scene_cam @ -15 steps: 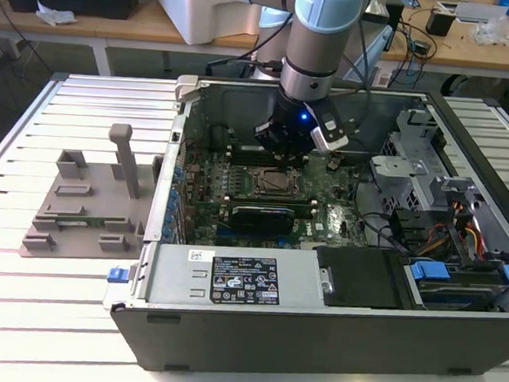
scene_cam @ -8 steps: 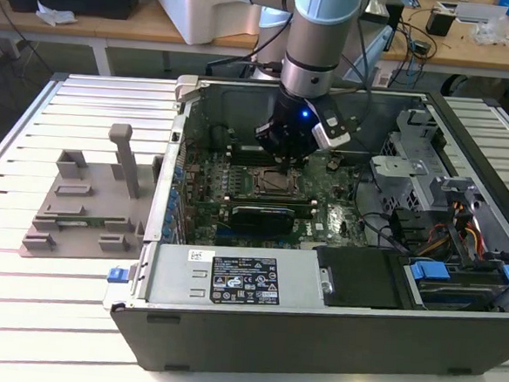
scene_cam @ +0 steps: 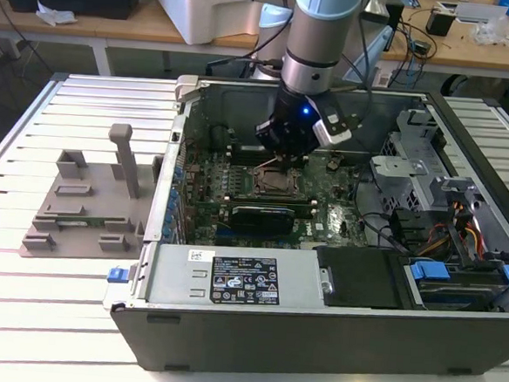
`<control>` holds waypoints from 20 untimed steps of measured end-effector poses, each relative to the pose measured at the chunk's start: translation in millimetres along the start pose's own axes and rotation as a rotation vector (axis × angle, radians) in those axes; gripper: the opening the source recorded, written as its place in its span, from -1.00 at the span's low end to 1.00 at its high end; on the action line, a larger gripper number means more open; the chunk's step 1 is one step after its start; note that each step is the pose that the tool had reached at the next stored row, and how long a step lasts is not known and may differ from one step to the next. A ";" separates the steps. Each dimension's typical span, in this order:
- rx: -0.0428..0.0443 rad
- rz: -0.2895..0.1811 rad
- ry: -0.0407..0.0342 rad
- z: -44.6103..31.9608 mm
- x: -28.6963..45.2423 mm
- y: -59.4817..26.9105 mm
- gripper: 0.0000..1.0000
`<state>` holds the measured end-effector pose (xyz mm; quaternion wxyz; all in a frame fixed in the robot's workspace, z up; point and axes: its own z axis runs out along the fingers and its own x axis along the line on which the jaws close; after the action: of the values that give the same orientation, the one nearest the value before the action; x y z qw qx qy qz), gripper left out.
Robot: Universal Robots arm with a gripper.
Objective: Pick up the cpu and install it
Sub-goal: 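Install the first cpu locking lever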
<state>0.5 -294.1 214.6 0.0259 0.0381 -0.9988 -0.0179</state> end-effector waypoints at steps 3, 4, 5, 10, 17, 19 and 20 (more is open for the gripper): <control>0.0000 0.000 -0.0013 -3.0 0.9 -1.6 -0.79; 0.0003 0.000 -0.0013 -3.0 1.7 -3.4 -0.79; 0.0003 0.000 -0.0014 -3.1 2.4 -5.0 -0.79; -0.0036 0.000 -0.0075 -2.5 17.0 -5.4 -0.79; -0.0242 -0.002 -0.0251 -0.9 46.3 -1.4 -0.79; -0.0543 -0.003 -0.0274 -0.8 47.6 -0.4 -0.79; -0.0650 -0.004 -0.0281 -0.6 47.6 0.1 -0.79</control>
<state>-46.9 -297.7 217.6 0.0131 0.0389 -0.9979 -0.0510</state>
